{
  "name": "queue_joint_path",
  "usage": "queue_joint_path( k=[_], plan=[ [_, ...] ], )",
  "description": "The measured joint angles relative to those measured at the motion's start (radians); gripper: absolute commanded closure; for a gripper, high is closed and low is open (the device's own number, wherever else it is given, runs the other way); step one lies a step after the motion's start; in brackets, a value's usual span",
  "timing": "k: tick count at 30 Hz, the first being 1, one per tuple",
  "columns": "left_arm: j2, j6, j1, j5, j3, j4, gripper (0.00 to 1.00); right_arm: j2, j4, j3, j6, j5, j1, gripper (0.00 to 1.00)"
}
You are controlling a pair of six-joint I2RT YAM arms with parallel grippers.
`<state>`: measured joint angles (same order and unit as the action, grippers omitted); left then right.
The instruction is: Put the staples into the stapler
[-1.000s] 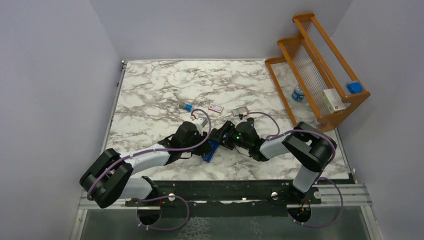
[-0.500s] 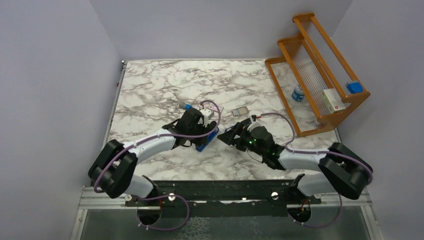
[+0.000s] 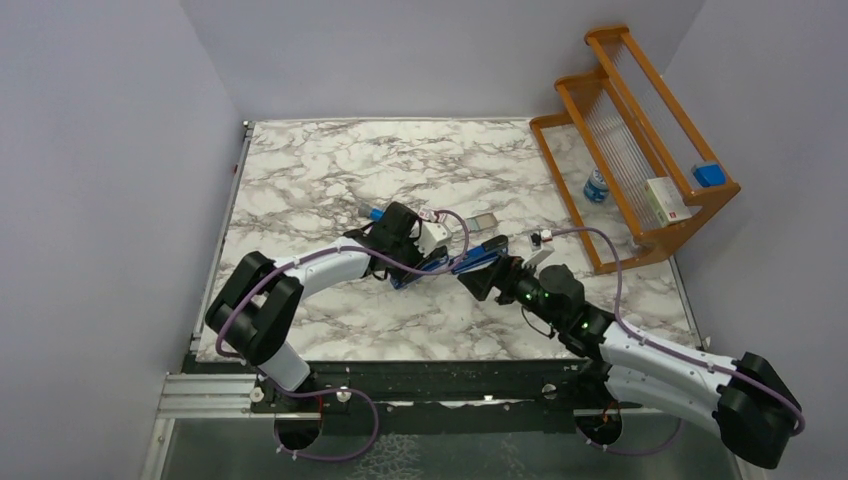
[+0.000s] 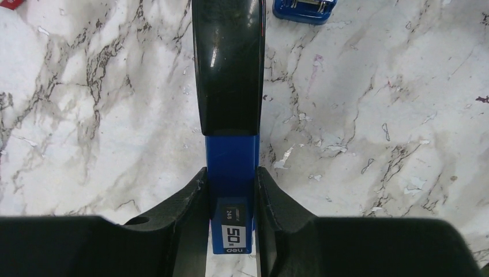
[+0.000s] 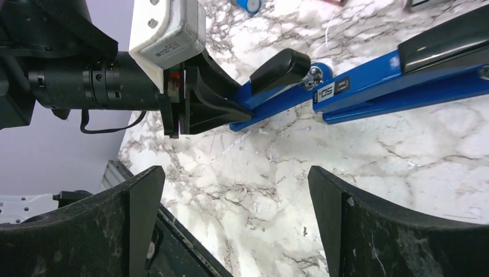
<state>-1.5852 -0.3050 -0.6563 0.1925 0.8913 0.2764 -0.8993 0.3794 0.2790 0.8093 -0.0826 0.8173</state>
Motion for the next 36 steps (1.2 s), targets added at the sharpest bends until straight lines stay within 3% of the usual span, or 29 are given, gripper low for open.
queue_joint_path(
  k=[2,8,10,18,27,36],
  plan=[
    [0.000,-0.028,0.008,0.004,0.003,-0.004,0.67,0.047,-0.041,0.000,-0.025,-0.021,0.000,0.03],
    [0.027,-0.032,0.056,0.008,0.002,-0.034,0.30,0.135,-0.141,0.009,-0.079,-0.090,0.000,0.02],
    [0.075,-0.018,0.083,0.008,-0.002,-0.054,0.24,0.158,-0.158,0.011,-0.089,-0.122,0.000,0.01],
    [0.346,0.097,0.150,-0.016,-0.072,-0.210,0.16,0.250,-0.256,0.084,-0.248,-0.251,0.000,0.00],
    [0.746,0.346,0.152,-0.356,-0.294,-0.340,0.05,0.289,-0.369,0.304,-0.515,-0.352,0.000,0.00],
    [1.103,0.531,0.153,-0.657,-0.423,-0.339,0.01,0.341,-0.457,0.299,-0.576,-0.428,0.000,0.00]
  ],
)
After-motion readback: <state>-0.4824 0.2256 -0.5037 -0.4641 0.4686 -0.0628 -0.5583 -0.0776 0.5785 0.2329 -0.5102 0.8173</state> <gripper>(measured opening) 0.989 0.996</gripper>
